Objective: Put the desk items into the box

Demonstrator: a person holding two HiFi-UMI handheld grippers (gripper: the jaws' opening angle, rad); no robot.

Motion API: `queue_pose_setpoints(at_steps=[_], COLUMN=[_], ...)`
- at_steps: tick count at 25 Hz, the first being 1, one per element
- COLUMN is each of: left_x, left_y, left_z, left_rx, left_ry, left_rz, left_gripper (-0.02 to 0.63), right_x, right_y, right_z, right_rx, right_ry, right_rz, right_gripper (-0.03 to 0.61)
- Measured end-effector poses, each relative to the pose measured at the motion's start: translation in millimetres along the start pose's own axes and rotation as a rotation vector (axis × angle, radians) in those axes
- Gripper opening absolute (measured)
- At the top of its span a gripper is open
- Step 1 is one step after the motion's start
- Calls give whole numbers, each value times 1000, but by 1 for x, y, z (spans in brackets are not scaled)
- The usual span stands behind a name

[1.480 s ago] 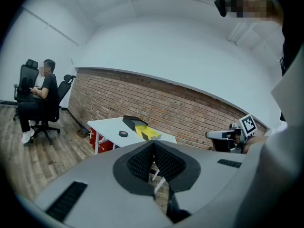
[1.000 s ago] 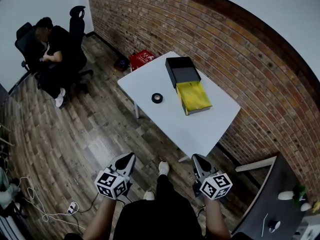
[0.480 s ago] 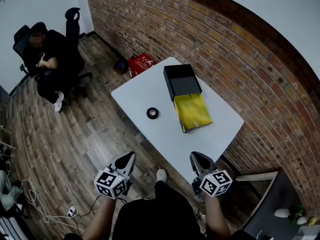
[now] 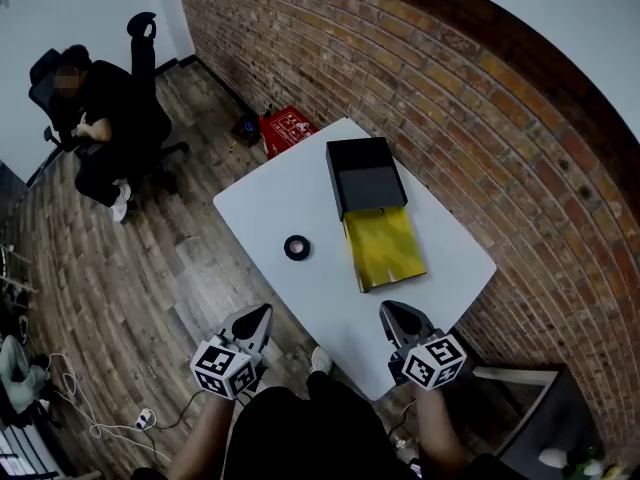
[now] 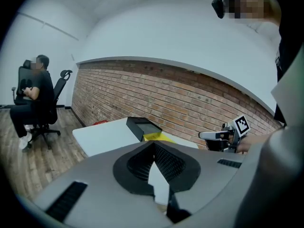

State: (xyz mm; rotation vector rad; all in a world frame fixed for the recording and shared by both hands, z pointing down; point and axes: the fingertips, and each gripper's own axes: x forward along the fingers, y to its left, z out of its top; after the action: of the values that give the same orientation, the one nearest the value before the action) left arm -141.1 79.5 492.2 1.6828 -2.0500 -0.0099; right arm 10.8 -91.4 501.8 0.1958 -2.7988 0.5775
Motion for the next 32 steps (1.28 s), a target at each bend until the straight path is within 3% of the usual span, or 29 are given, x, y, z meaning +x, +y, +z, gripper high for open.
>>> queue_pose_setpoints(at_steps=[7,13,19,32], left_x=[18,45,93,178], left_y=[5,12,23,85], left_z=[-3,-1,3,-42], left_rx=[21,111,126,372], left_ry=[57,120,177,469], left_rz=[19,-12,-101,-270], left_gripper=[14,14,14,14], right_x=[16,23,43,77], right_y=[-13,-15,-26,-32], right_z=[11,12,-3,-4], right_rx=[-8,2,-6,54], right_ry=[-19,-23,26,40], right_rz=[25,19,-48,-226], right_gripper=[21,21,21,21])
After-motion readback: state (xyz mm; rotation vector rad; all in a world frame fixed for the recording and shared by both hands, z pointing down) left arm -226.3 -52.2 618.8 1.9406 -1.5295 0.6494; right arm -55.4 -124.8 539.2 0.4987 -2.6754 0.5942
